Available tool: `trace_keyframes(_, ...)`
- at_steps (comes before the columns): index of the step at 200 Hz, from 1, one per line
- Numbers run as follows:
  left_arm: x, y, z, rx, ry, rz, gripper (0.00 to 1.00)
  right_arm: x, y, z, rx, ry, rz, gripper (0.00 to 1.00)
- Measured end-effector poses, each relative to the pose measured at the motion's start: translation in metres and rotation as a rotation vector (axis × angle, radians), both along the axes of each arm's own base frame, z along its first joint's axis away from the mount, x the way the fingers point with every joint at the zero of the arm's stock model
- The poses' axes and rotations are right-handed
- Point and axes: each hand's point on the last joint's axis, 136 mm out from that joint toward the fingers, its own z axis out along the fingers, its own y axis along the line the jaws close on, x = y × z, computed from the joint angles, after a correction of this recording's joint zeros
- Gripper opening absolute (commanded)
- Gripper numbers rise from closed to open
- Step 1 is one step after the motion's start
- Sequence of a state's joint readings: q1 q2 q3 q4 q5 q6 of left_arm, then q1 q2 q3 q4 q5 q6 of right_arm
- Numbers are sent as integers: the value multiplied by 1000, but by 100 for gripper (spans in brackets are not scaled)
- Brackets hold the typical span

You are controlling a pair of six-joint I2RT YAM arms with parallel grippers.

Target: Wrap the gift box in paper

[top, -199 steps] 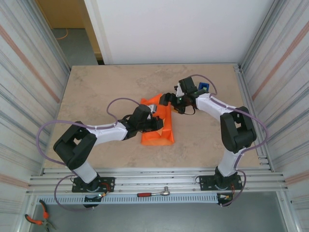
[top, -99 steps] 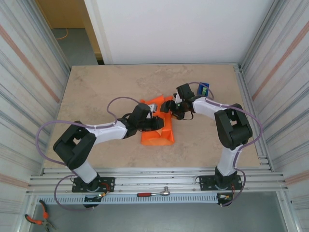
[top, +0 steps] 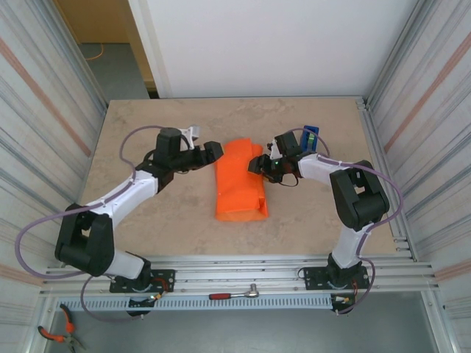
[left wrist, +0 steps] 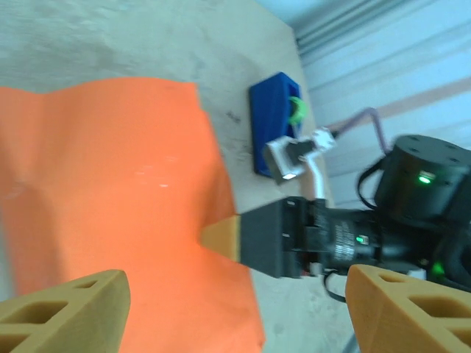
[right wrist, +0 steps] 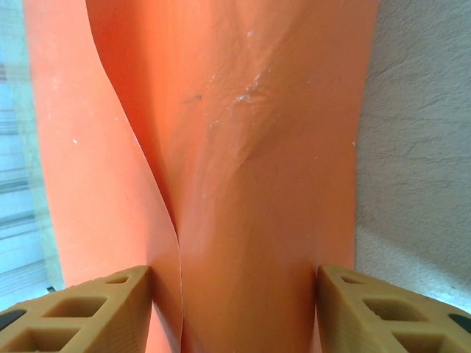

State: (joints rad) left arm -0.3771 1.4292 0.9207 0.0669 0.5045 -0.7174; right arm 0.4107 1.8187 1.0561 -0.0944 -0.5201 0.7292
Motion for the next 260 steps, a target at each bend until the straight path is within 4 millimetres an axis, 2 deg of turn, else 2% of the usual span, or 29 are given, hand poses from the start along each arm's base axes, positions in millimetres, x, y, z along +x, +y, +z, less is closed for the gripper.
trace_keyframes(26, 4, 12, -28, 51, 59, 7, 79, 0, 1, 0, 2, -3, 1, 57)
trace_keyframes(56, -3, 5, -67, 84, 142, -33, 79, 0, 1, 1, 2, -3, 1, 57)
trace_keyframes(78, -11, -6, -87, 106, 186, -68, 78, 0, 1, 1, 2, -2, 1, 56)
trace_keyframes(98, -21, -19, -97, 125, 198, -107, 75, -1, 2, 1, 3, -2, 3, 56)
trace_keyframes(118, -21, -20, -102, 166, 188, -92, 73, 0, 3, 1, 1, -1, 2, 56)
trace_keyframes(158, -25, -23, -122, 253, 209, -81, 71, -2, 2, 5, -16, 27, 3, 71)
trace_keyframes(171, -28, -24, -129, 268, 226, -87, 70, -1, 1, 8, -17, 30, 0, 74)
trace_keyframes(196, -28, -24, -128, 270, 224, -88, 70, 1, -8, 22, -9, 19, -20, 74)
trace_keyframes(219, -28, -24, -128, 270, 224, -89, 70, 9, -21, 44, 12, -29, -56, 63)
trace_keyframes(227, -28, -24, -128, 269, 224, -88, 70, 12, -25, 51, 18, -47, -65, 55)
trace_keyframes(247, -28, -24, -128, 269, 224, -89, 70, 13, -28, 56, 26, -56, -79, 28)
trace_keyframes(260, -28, -24, -128, 269, 224, -89, 70, 10, -27, 53, 29, -43, -76, 18)
